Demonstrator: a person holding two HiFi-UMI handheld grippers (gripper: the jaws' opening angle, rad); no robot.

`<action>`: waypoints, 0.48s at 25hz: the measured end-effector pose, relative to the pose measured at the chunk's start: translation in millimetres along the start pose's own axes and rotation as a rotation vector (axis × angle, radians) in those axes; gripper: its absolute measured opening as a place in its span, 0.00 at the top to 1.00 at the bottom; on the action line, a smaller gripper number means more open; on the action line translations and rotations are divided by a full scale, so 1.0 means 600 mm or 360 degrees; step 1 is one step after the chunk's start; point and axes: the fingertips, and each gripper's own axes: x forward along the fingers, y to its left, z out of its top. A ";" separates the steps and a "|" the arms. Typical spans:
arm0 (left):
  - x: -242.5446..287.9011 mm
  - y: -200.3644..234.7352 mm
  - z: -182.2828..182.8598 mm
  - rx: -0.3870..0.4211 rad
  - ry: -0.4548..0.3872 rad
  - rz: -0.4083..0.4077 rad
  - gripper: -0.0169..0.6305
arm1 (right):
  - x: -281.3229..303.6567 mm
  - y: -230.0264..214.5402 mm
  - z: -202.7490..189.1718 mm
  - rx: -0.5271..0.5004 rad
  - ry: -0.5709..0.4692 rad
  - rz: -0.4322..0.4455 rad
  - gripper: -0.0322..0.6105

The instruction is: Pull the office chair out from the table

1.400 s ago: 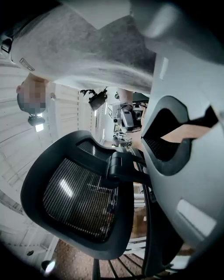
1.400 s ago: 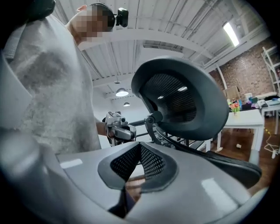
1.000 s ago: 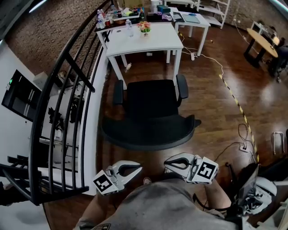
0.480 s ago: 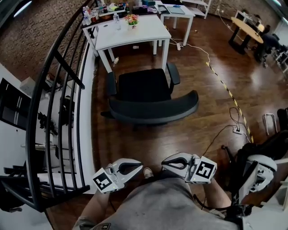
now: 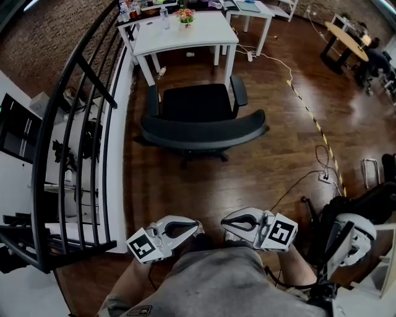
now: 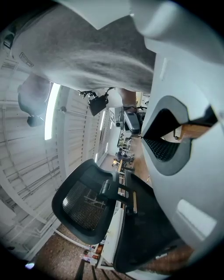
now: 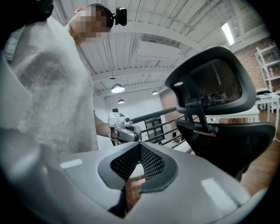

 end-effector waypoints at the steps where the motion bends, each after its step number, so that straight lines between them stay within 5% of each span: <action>1: 0.011 -0.008 -0.002 -0.0011 0.0002 0.0011 0.97 | -0.009 0.003 -0.003 0.0000 -0.0010 0.0019 0.94; 12: 0.127 -0.097 -0.007 -0.0003 0.0007 0.0176 0.97 | -0.116 0.037 -0.033 -0.0088 -0.0055 0.0236 0.94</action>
